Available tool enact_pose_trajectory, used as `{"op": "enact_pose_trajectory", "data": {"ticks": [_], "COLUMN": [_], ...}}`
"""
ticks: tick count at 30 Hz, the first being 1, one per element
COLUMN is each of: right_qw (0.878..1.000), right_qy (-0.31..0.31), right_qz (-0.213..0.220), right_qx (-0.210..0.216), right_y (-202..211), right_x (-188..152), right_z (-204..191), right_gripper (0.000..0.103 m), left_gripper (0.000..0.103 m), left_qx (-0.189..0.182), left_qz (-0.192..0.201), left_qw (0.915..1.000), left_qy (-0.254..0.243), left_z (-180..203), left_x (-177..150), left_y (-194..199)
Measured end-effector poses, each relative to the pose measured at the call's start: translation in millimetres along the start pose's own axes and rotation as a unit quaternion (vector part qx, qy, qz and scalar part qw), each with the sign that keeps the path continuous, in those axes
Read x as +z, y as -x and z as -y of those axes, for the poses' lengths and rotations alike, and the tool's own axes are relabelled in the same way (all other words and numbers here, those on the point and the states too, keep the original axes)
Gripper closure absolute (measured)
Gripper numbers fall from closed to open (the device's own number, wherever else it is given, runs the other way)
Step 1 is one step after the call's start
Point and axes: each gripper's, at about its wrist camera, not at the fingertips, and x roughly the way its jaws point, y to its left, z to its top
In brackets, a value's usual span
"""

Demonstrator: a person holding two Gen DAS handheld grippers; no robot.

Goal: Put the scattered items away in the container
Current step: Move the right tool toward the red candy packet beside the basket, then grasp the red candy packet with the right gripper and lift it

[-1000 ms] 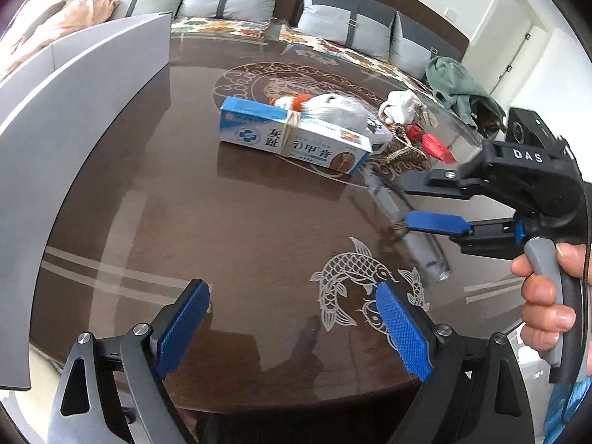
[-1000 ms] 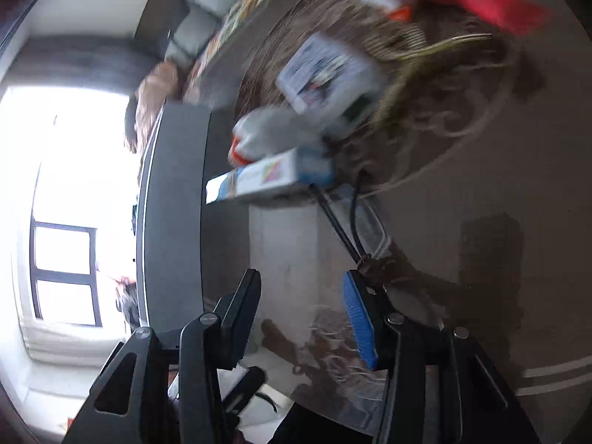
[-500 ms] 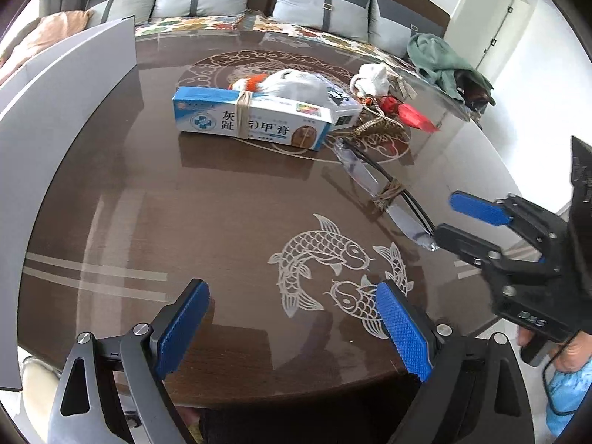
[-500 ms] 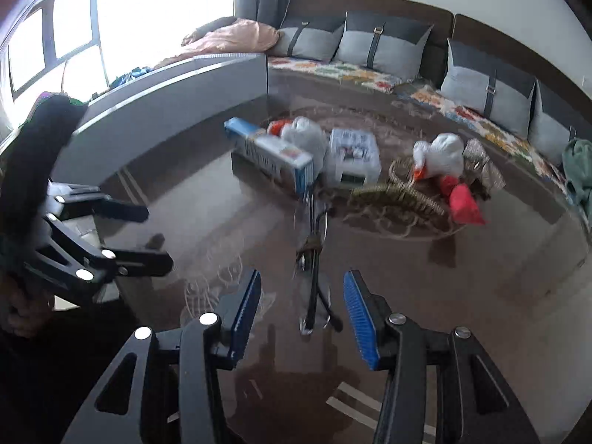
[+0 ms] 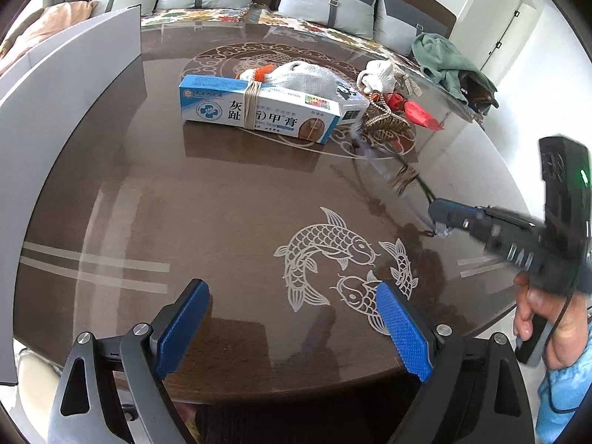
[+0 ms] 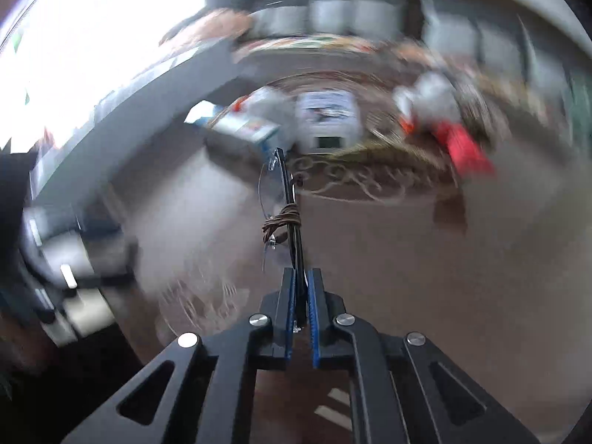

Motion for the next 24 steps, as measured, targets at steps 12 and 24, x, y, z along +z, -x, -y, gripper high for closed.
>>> {"op": "enact_pose_trajectory", "data": {"ticks": [12, 24], "right_qw": [0.923, 0.973], "right_qy": [-0.37, -0.221], "right_qz": [0.05, 0.048], "right_qx": [0.094, -0.049], "right_y": [12.1, 33.4], "right_x": [-34.5, 9.0], "right_z": [81.3, 53.3], "right_gripper": [0.071, 0.048], "left_gripper": [0.011, 0.011], "left_qx": [-0.001, 0.005], "left_qz": [-0.002, 0.005], "left_qw": [1.0, 0.9998], "left_qy": [-0.005, -0.02], "left_z": [2.0, 8.4], "left_x": [-0.9, -2.0], "left_y": [-1.4, 1.8]}}
